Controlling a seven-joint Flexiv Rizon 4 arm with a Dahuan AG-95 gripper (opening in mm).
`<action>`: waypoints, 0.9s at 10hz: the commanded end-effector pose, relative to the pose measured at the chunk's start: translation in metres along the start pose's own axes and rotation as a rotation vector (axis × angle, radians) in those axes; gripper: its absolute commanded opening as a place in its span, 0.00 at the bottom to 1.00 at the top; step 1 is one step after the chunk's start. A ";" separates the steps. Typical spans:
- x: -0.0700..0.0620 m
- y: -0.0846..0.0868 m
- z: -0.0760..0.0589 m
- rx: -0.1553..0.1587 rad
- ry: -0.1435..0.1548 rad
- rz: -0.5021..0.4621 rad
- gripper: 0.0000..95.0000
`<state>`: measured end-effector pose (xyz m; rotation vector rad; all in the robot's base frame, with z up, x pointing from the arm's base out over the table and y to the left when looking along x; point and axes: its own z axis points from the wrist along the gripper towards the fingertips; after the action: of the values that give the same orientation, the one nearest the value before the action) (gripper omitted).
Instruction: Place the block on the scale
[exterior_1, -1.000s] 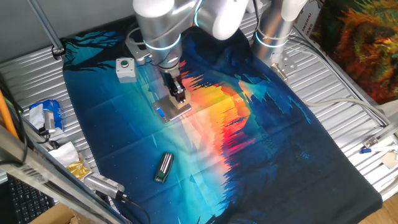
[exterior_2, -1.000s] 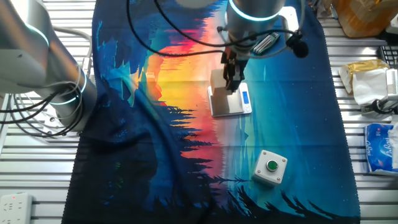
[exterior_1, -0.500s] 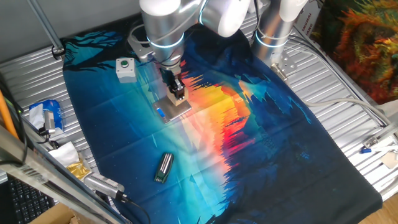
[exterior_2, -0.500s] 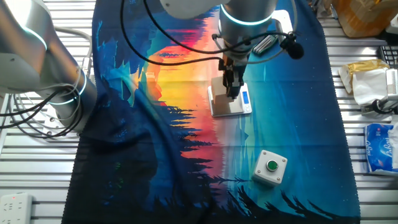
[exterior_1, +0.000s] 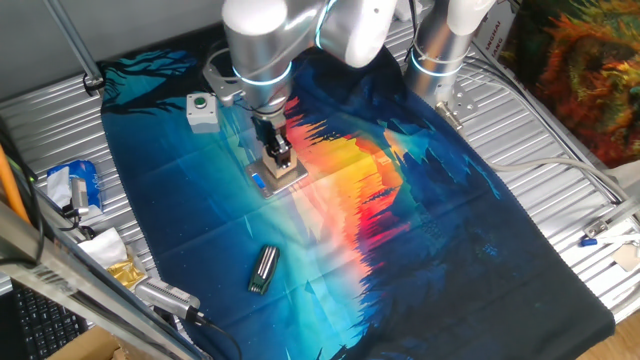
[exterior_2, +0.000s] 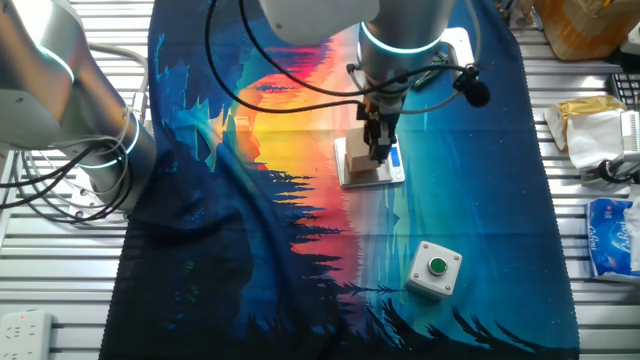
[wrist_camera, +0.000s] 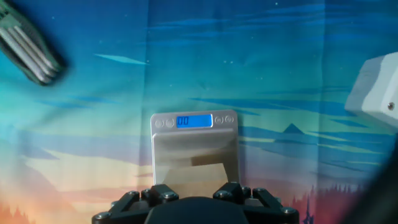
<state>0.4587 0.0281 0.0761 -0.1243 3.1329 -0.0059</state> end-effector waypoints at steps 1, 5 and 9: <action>-0.004 -0.001 -0.002 -0.003 0.004 -0.001 0.00; -0.008 -0.001 -0.003 -0.004 0.007 -0.061 0.20; -0.008 -0.001 -0.001 -0.005 0.007 -0.067 0.40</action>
<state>0.4668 0.0278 0.0767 -0.2294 3.1342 0.0012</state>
